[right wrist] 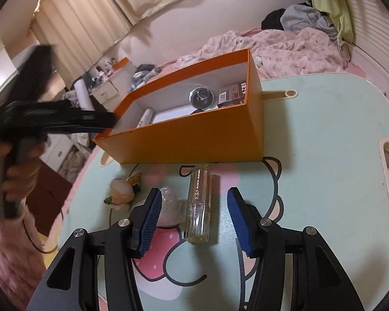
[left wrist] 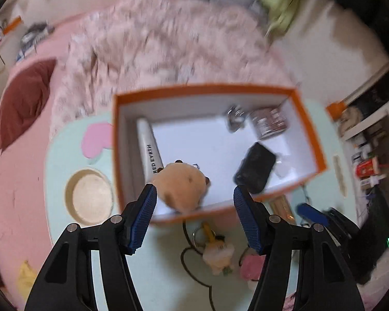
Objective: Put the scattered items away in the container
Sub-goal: 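Reach into the box and grasp the tan plush ball with the left tool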
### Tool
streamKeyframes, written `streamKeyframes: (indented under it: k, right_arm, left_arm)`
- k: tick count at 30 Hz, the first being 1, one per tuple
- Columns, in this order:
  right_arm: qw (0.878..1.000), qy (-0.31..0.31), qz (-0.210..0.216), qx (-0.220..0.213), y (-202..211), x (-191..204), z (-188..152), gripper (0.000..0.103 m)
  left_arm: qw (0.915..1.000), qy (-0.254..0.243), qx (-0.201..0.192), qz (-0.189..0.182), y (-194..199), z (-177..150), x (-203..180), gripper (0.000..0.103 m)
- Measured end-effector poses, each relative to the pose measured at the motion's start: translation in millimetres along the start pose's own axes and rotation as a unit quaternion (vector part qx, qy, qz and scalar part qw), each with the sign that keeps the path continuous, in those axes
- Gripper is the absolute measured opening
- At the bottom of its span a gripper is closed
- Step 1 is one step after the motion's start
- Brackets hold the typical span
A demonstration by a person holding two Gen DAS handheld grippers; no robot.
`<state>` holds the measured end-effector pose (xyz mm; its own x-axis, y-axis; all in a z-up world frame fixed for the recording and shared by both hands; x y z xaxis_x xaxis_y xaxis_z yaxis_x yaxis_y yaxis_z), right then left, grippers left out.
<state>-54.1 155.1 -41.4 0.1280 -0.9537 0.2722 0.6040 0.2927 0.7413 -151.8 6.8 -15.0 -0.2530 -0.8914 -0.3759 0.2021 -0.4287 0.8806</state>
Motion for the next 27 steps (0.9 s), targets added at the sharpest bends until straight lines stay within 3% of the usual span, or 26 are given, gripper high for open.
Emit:
streamKeyframes:
  k: [6,12,13,21,27]
  right_arm:
    - [0.999,-0.026,0.03,0.004,2.0,-6.9,0.7,0.056]
    - [0.998,-0.039,0.045,0.008,1.9,-11.2,4.6,0.058]
    - [0.998,-0.04,0.044,0.006,2.2,-11.7,5.2,0.058]
    - [0.998,-0.042,0.046,0.008,2.7,-10.0,2.4,0.059]
    - [0.998,-0.041,0.044,0.009,2.2,-10.4,1.5,0.059]
  left_arm:
    - [0.9945,-0.014,0.086,0.058,-44.6,5.2,7.5,0.061]
    - [0.993,-0.015,0.104,0.053,-49.7,2.1,3.9,0.053]
    - [0.9933,-0.017,0.103,0.05,-49.1,2.5,1.9,0.049]
    - [0.9978,-0.03,0.051,0.032,-33.9,11.8,-4.1,0.044]
    - [0.9983,-0.045,-0.028,-0.025,26.5,16.9,-34.2,0.044]
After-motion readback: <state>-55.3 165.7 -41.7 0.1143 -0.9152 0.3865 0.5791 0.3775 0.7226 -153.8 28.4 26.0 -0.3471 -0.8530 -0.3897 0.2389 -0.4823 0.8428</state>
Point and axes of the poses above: each gripper's, at about its wrist camera, not at the fingertips, and y roughly against the way its jaws point, x to its left, z to its top, the point moved 9 cm from there along -y, roughly the way its jaws point, and after that the axes turned 15 degrees about -z, right-handed, at the moved point
